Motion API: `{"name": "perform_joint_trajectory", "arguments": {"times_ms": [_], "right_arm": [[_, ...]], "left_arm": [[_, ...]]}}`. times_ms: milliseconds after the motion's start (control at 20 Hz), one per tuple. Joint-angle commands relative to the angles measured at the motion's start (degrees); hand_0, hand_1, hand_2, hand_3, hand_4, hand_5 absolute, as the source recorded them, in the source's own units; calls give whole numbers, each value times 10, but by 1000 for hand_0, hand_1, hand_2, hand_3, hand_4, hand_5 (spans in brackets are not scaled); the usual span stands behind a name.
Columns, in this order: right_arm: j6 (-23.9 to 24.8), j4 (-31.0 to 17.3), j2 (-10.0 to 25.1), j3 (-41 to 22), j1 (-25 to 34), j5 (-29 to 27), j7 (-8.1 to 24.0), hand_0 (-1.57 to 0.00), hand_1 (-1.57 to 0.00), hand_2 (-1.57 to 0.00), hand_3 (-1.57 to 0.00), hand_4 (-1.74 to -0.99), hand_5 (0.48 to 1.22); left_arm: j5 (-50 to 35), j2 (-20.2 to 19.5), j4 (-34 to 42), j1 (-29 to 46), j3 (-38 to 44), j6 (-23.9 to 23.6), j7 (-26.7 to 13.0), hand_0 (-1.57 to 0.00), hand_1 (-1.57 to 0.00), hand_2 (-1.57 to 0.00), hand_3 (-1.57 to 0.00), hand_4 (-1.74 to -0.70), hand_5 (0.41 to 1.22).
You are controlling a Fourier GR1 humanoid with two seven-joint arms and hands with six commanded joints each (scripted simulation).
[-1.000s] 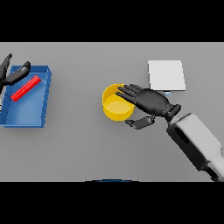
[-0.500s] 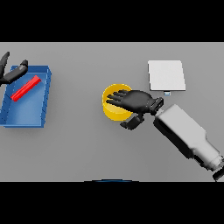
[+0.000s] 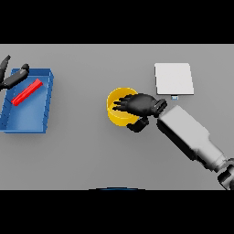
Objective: Pick up the red beaker and tilt it to pour out 1 green nut into yellow bowl. Pick up the yellow bowl and place it on the metallic measuring scale.
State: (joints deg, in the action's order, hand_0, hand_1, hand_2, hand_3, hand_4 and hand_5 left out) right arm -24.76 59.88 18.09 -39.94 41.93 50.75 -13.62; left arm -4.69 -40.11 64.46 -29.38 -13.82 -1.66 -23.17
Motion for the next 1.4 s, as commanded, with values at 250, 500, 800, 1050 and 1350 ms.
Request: {"name": "perform_joint_trajectory", "arguments": {"times_ms": [250, 500, 800, 1050, 1350], "right_arm": [[10, 4, 1, -2, -7, -3, -21, -999, -975, -945, -792, -1540, 1086], [-13, 11, 11, -5, -2, -18, -23, -1384, -1376, -1287, -1106, -1674, 1177], [-39, 44, 23, 7, 12, -36, -6, -1522, -1520, -1415, -1185, -1724, 1209], [-79, 107, 60, 30, 9, -56, 23, -1555, -1554, -1491, -1153, -1735, 1217], [-90, 152, 85, 51, 1, -63, 63, -1567, -1567, -1507, -1179, -1739, 1219]], "left_arm": [[0, -2, -11, -4, 3, 4, 9, 1, 1, 1, 1, -787, 707], [3, -8, -3, 1, 0, 4, 6, 1, 1, 1, 1, -784, 710], [3, -4, -4, -2, -1, 4, 0, 1, 1, 1, 1, -778, 704], [1, -3, -4, -6, -1, 7, 6, 1, 1, 1, 1, -776, 702], [-8, 0, -6, -6, 6, 8, 12, 1, 1, 1, 1, -799, 704]]}}
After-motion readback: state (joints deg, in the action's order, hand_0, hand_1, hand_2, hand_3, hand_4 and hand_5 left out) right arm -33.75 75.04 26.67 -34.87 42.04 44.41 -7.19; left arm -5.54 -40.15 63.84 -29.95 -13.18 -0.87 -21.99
